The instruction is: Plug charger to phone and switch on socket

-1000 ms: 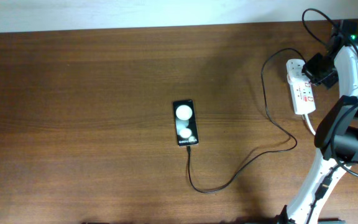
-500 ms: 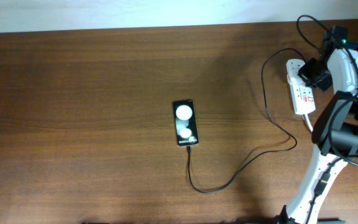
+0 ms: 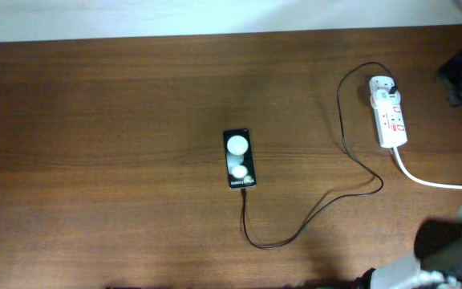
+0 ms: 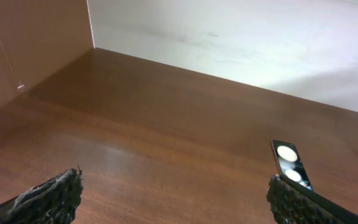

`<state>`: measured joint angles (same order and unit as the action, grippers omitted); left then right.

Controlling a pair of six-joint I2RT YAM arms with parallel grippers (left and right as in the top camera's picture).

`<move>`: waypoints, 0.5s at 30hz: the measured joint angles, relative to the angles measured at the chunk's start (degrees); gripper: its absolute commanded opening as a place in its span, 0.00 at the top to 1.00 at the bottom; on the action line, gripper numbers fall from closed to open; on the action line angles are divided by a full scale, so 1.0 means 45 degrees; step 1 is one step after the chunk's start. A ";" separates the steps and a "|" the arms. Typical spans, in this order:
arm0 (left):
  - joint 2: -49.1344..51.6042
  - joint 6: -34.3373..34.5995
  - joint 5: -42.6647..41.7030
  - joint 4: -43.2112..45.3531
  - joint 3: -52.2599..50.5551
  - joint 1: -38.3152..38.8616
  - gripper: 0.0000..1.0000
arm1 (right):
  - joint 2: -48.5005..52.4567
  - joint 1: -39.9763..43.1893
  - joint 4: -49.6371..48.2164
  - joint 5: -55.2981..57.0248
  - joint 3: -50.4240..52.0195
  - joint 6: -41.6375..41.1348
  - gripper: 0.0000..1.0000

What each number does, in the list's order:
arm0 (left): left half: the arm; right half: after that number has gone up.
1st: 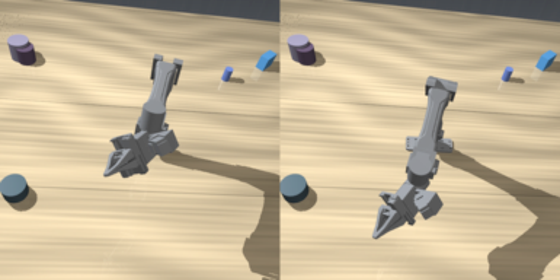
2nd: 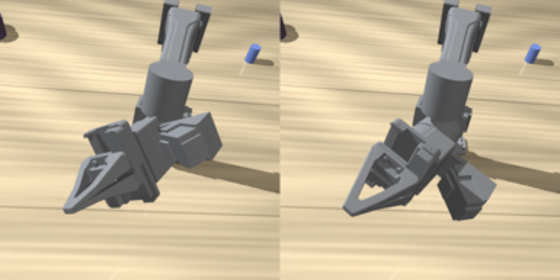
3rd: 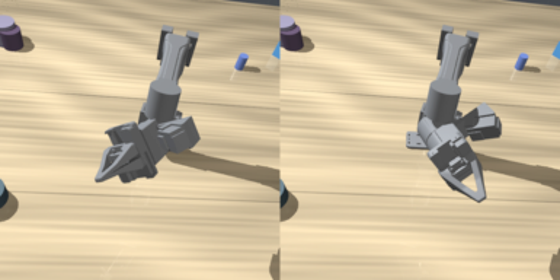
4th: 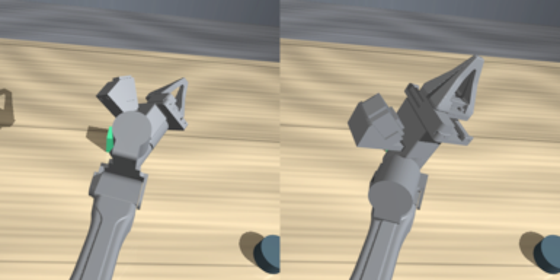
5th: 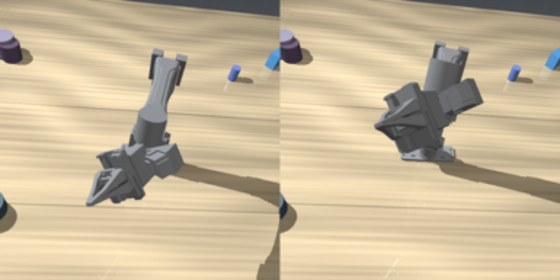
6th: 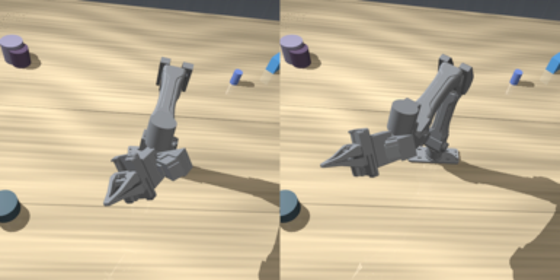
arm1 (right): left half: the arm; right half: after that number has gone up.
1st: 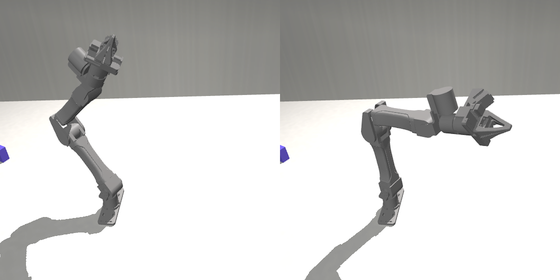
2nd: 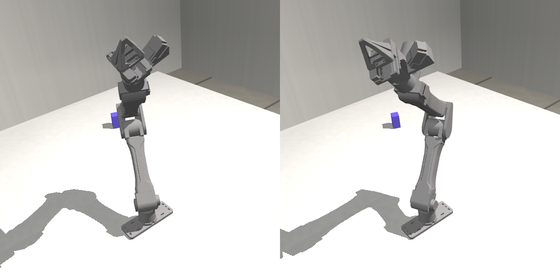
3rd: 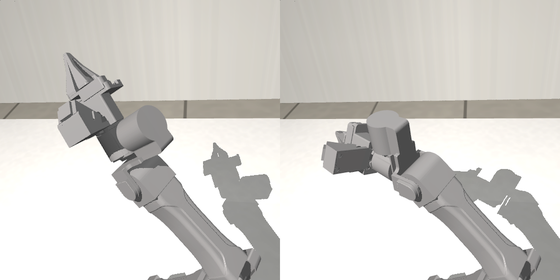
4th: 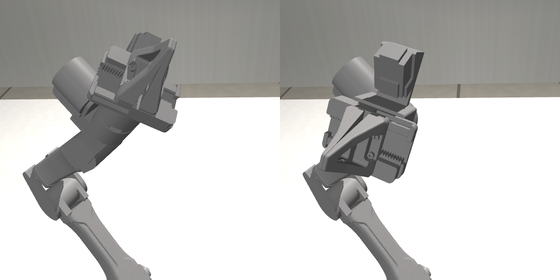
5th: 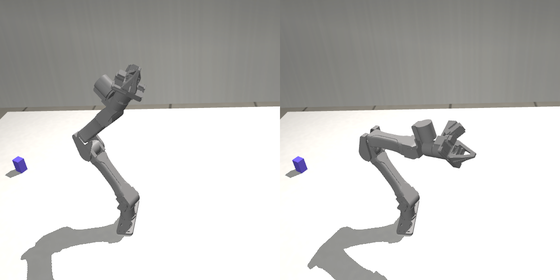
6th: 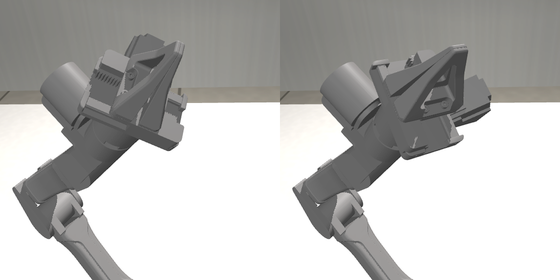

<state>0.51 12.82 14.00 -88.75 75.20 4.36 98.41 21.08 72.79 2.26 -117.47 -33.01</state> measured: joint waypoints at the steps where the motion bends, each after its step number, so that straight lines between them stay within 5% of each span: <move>1: 0.0000 0.0000 0.0000 0.0010 0.0000 0.0000 0.01 | -0.1574 -0.0029 -0.0729 -0.0869 0.0029 -0.0015 0.96; 7: 0.0000 -0.0005 0.0000 0.0005 0.0000 0.0000 0.01 | -0.7878 -0.0053 -0.6280 -0.3211 -0.0209 -0.0058 0.95; 15: 0.0000 0.0000 0.0005 -0.0578 -0.0010 0.0000 0.01 | -1.0297 -0.4911 -0.6008 -0.1734 0.2356 0.0704 0.92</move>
<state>0.51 12.82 14.02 -91.35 75.16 4.36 52.07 -1.02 45.76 -5.54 -106.87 -29.85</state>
